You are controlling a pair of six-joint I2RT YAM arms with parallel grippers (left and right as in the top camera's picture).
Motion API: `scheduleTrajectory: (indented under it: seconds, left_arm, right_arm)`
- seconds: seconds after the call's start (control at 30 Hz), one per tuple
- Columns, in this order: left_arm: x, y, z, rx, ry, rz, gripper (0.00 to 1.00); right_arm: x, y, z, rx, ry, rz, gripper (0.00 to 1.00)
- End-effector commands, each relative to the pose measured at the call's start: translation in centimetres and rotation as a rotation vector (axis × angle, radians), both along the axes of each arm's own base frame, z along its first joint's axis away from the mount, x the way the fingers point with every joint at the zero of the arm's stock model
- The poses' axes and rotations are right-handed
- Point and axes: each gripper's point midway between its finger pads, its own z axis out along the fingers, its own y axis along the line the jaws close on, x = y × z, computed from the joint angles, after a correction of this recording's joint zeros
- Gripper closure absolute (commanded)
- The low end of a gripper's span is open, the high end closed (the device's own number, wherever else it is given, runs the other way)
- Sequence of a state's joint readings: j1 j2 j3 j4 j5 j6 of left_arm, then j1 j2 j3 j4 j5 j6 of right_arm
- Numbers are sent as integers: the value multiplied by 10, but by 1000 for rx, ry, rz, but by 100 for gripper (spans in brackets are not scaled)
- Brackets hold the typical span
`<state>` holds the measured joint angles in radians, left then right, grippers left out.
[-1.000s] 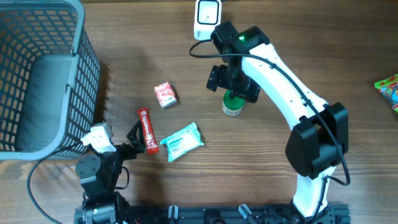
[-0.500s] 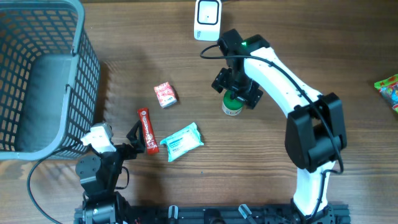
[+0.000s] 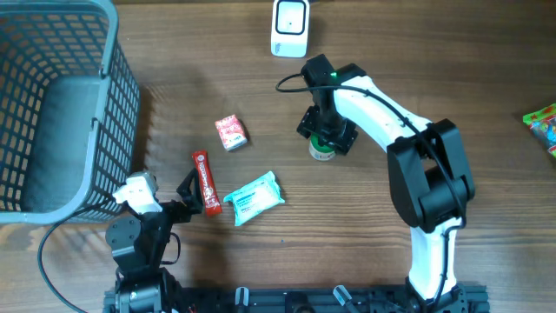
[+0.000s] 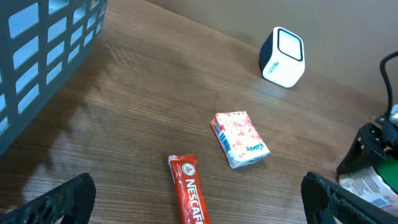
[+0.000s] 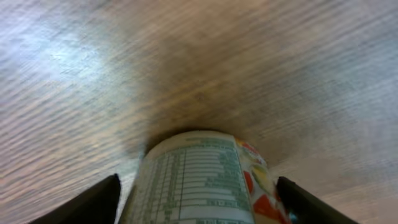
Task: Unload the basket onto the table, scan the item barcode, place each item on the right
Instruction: 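Lift the jar with the right gripper and hold it at the scanner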
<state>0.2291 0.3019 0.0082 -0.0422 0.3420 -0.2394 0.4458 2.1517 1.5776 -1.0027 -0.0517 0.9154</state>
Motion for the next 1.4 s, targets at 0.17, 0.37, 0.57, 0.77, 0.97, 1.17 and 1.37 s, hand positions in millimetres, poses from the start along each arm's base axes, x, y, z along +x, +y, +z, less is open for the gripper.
scheduleTrajectory:
  seconds: [0.17,0.37,0.57,0.77,0.97,1.17,1.37]
  left_arm:
    - [-1,-1,-2,-6,6,-3,0]
    - [-1,-1,-2,-6,6,-3,0]
    - [-1,-1,-2,-6,6,-3,0]
    - [-1,-1,-2,-6,6,-3,0]
    - [-1,-1,-2,-6,6,-3,0]
    - [-1,-1,-2,-6,6,-3,0]
    - [-1,-1,-2,-6,6,-3,0]
  right_arm:
    - [7,4,-14,22,-26,249,35]
    - [2,5,32,30,10,348,38]
    - [2,15,83,94,-30,408,39]
    - [60,33,123,108,-310,434,39]
    - [134,46,155,51,-666,452,39]
    - [198,52,193,-61,-987,469,39]
    - [248,71,177,-182,-1193,621,46]
